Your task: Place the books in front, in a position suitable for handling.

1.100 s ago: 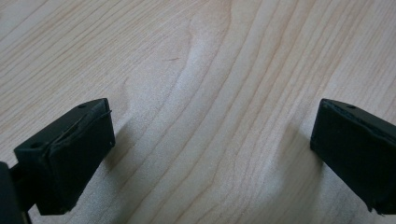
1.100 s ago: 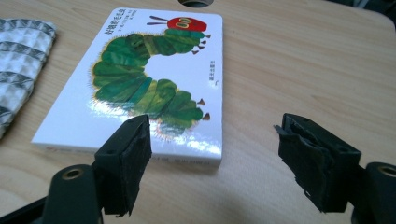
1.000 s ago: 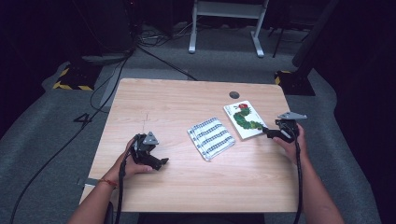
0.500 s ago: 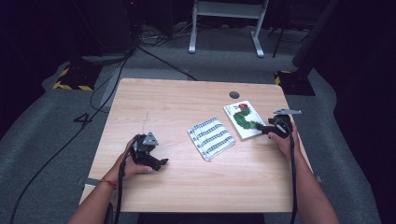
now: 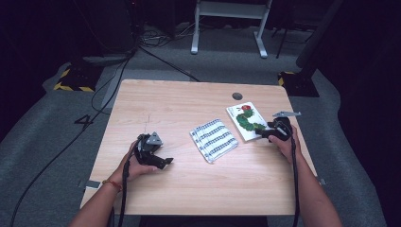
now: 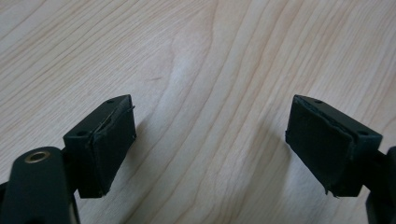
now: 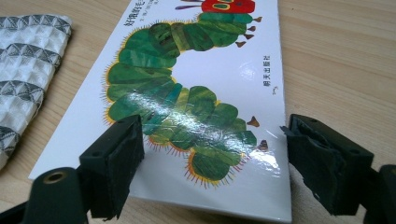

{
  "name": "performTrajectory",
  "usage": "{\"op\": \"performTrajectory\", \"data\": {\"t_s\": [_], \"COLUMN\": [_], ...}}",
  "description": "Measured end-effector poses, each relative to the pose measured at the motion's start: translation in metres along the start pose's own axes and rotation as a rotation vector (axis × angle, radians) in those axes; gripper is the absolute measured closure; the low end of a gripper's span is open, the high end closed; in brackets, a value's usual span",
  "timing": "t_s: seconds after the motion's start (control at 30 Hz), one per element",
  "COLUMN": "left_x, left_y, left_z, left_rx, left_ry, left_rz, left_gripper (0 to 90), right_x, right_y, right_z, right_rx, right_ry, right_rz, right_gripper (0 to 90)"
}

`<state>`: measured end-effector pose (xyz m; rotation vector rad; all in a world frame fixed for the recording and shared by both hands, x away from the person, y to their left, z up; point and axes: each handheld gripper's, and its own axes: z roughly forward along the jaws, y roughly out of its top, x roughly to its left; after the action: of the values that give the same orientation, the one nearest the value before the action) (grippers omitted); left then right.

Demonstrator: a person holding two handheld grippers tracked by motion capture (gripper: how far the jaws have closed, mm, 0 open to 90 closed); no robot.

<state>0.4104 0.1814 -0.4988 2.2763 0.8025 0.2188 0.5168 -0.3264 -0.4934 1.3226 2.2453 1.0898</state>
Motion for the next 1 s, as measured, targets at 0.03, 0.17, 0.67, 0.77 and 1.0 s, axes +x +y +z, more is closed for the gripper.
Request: {"op": "performTrajectory", "data": {"t_s": [0.03, 0.17, 0.67, 0.77, 1.0], "left_x": [-0.001, -0.006, -0.044, -0.051, -0.057], "left_y": [0.002, 0.015, 0.079, 0.089, 0.109], "left_z": [0.001, 0.005, 0.054, 0.065, 0.095], "left_rx": [-0.003, -0.025, -0.043, -0.046, -0.068], "left_ry": [-0.009, -0.016, -0.068, -0.083, -0.077], "left_rz": [-0.002, 0.028, 0.176, 0.194, 0.187], "left_gripper": [16.4, 16.5, 16.7, 16.8, 18.2], "right_x": [0.000, 0.002, 0.004, 0.004, 0.006], "right_y": [0.000, 0.000, 0.000, 0.000, 0.000], "right_z": [0.000, 0.001, 0.001, 0.002, 0.002], "right_rx": [0.000, 0.001, -0.001, -0.003, -0.004], "right_ry": [0.001, 0.013, 0.017, 0.017, 0.019], "right_rz": [-0.003, -0.012, -0.019, -0.020, -0.021], "right_gripper": [19.9, 19.7, 19.6, 19.6, 19.6]}}
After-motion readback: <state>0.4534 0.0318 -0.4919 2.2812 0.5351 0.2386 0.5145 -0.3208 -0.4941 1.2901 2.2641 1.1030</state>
